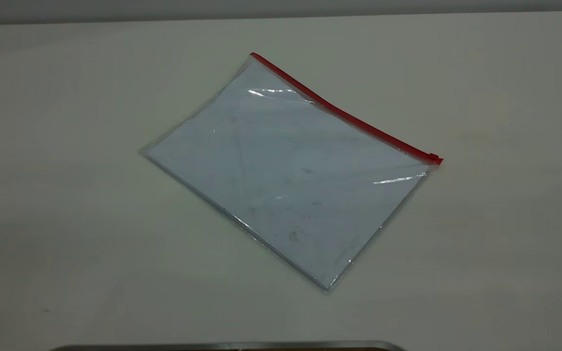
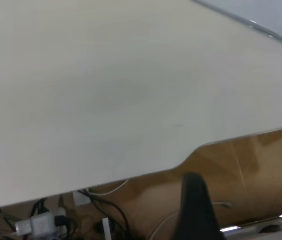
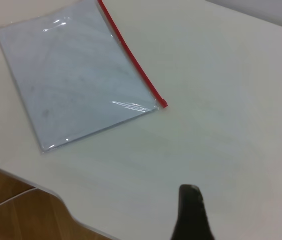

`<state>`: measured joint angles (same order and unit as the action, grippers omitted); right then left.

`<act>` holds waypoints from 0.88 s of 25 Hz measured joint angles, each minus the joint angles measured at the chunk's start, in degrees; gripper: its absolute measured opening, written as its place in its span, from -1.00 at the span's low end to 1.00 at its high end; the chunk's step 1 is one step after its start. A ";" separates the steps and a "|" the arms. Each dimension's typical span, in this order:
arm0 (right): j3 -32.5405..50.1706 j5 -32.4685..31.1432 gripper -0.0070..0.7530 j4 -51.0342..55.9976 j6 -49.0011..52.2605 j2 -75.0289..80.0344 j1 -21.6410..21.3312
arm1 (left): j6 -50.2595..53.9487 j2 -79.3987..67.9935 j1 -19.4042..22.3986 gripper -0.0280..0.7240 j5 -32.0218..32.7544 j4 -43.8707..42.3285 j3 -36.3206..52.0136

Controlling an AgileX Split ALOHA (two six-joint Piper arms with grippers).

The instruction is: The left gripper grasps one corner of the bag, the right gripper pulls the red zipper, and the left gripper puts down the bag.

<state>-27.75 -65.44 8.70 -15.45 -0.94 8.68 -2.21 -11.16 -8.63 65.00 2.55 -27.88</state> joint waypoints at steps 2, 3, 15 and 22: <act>0.00 0.00 0.53 0.02 0.00 0.00 0.00 | 0.26 0.00 0.00 0.64 -0.02 -0.24 0.00; 0.00 0.00 0.53 0.02 0.00 0.00 0.00 | 0.34 0.00 0.00 0.64 -0.02 -0.30 0.00; 0.00 0.00 0.53 0.07 0.00 0.00 0.00 | -0.16 0.27 1.84 0.64 -0.07 -1.39 0.00; 0.00 0.00 0.53 0.07 0.00 0.00 0.00 | -0.16 8.82 10.10 0.64 -0.20 -1.04 0.00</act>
<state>-27.75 -65.44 8.77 -15.45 -0.94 8.68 -2.36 -2.34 1.46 64.80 1.51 -27.88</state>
